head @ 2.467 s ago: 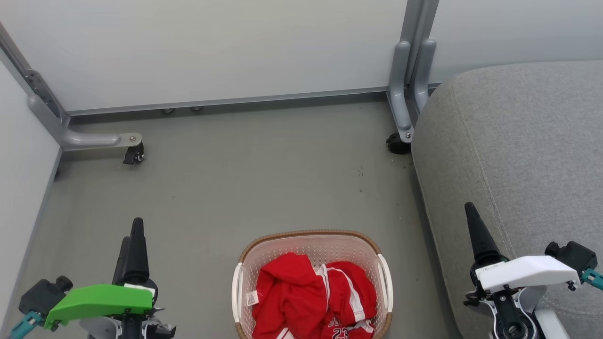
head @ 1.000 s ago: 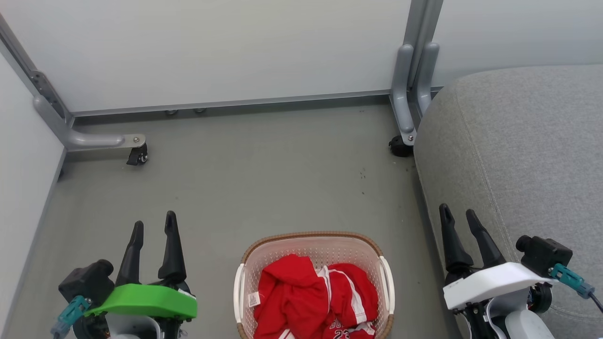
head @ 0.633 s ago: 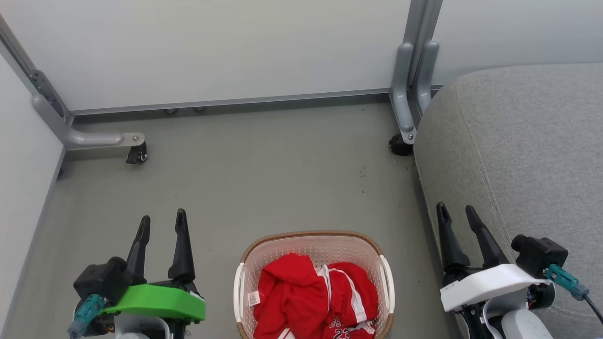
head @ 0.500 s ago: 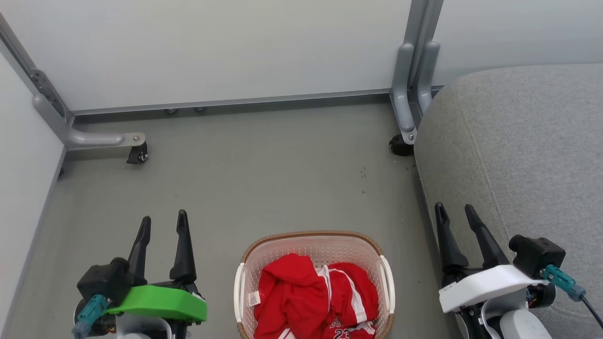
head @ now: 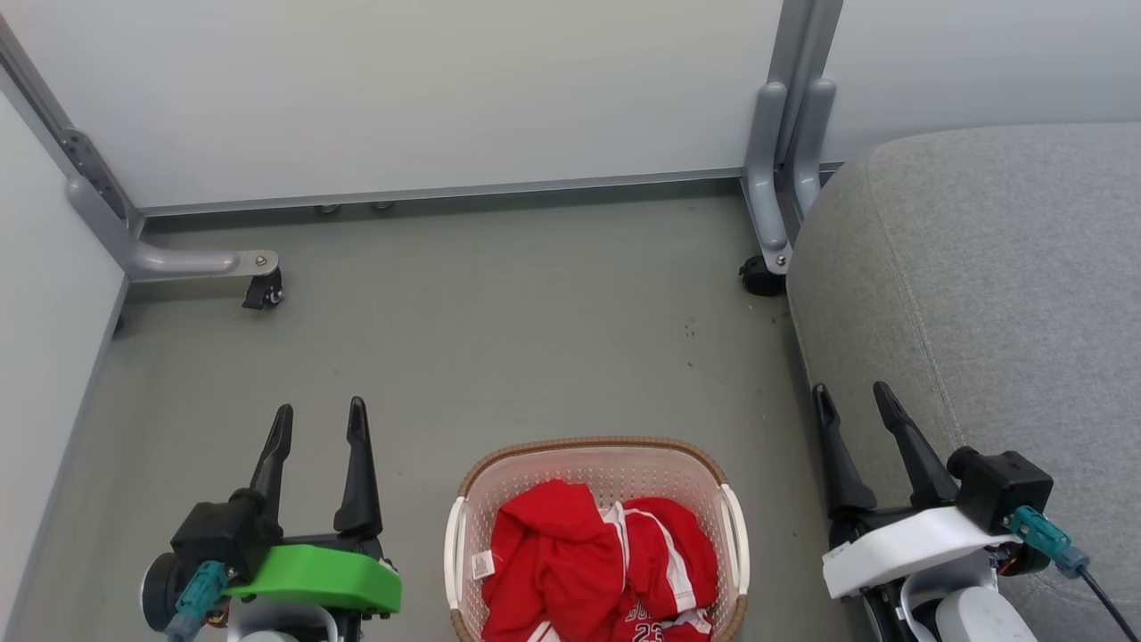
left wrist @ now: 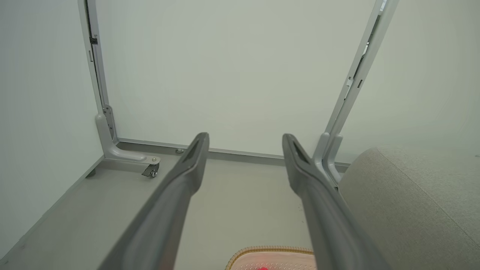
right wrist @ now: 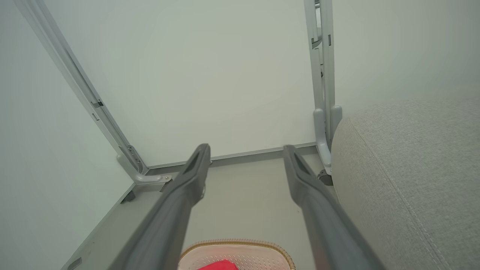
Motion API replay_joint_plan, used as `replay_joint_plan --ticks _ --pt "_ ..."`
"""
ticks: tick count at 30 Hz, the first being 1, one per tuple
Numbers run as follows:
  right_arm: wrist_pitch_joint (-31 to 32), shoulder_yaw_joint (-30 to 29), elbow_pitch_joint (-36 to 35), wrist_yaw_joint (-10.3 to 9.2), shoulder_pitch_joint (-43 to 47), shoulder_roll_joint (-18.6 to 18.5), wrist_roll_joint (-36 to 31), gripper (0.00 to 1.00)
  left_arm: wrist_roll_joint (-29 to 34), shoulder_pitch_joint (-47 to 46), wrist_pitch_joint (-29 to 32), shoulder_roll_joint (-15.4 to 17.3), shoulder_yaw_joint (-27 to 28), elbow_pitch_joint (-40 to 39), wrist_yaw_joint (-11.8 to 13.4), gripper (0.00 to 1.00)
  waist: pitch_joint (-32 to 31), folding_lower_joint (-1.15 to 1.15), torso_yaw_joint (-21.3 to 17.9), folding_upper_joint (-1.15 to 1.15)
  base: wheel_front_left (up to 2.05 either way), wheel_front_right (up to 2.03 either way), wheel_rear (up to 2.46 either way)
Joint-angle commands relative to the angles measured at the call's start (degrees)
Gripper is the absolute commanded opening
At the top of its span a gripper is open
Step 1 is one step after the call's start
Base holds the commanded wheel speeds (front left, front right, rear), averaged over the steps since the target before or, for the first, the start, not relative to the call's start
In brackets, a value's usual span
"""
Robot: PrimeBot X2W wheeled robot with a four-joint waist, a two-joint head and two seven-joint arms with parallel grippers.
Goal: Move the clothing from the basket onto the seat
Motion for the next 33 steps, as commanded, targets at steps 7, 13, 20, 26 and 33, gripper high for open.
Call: replay_joint_plan --ticks 7,13,20,26,33 --pt "-1.2 0.8 -0.8 0.02 0.4 -0.3 -3.4 1.0 3.6 0.6 -1.2 0.4 -0.7 0.4 0.4 1.0 -0.1 0.0 0.1 0.0 0.0 0.0 0.0" --pt "-1.8 1.3 -1.0 0.02 0.5 -0.3 -5.6 1.0 6.1 0.7 -1.8 0.5 -1.4 0.6 0.4 1.0 -0.2 0.0 0.3 0.0 0.0 0.0 0.0" --pt "-2.3 1.7 -1.1 0.02 0.5 -0.3 -7.4 1.0 7.9 0.9 -2.2 0.5 -2.0 1.3 0.6 1.0 -0.4 0.0 0.5 0.0 0.0 0.0 0.0" --pt "-2.3 1.8 -0.9 0.02 0.5 -0.3 -7.2 1.0 7.4 0.9 -2.2 0.5 -1.9 1.6 0.2 1.0 -0.6 0.0 0.4 0.0 0.0 0.0 0.0" --pt "-2.3 2.0 -0.4 0.01 0.5 -0.3 -7.0 1.0 7.4 0.9 -2.2 0.5 -1.9 1.9 -0.3 1.0 -0.8 0.0 0.1 0.0 0.0 0.0 0.0"
